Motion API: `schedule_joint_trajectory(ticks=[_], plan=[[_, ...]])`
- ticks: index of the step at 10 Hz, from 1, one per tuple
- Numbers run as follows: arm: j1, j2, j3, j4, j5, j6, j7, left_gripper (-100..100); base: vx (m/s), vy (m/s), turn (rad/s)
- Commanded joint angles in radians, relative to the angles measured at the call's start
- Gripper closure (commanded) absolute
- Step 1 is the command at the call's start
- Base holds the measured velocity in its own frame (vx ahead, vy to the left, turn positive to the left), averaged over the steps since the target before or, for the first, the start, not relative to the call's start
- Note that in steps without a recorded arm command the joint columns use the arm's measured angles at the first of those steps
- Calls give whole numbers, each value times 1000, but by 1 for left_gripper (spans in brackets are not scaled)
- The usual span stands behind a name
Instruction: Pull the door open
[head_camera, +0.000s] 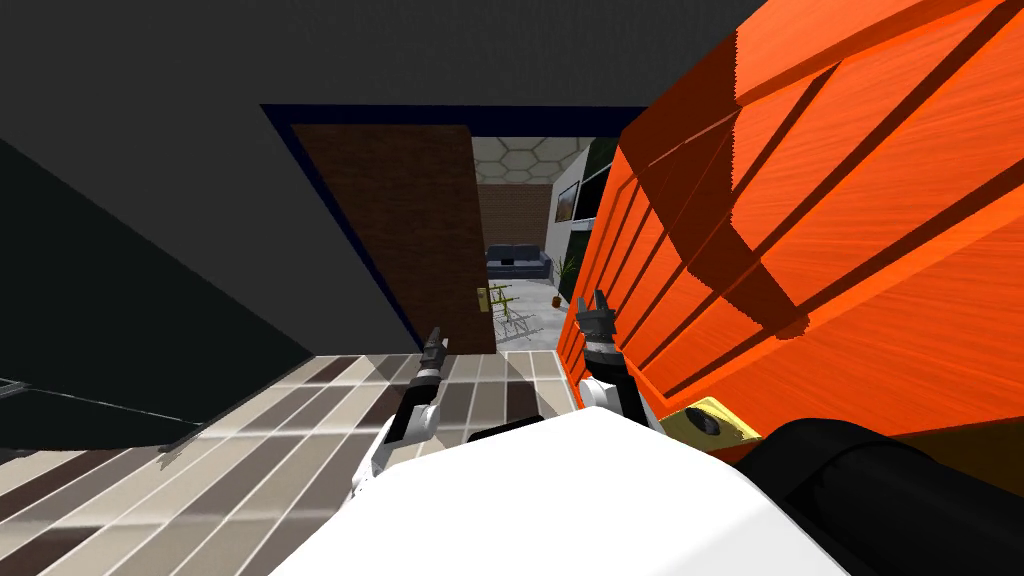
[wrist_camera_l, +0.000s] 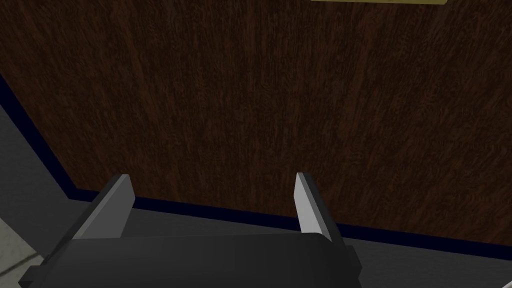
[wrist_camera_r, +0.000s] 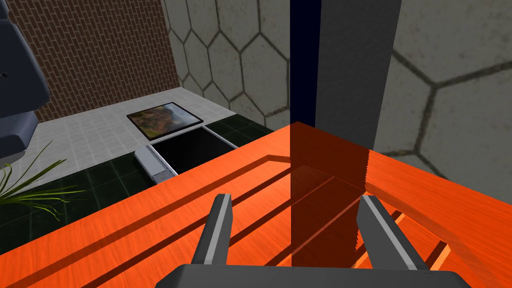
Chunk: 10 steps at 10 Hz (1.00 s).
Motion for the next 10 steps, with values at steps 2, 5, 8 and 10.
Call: schedule_joint_trajectory(ticks=[2,5,8,10], plan=[[-32,18,2,59,4,12,18,-100,149,-48,-107],[-76,37,2,142,8,21,39,-100,180,-46,-109],[-101,47,2,189,10,27,51,-100,133,-6,-66],[-123,56,3,230,12,32,61,-100,134,-26,-97]])
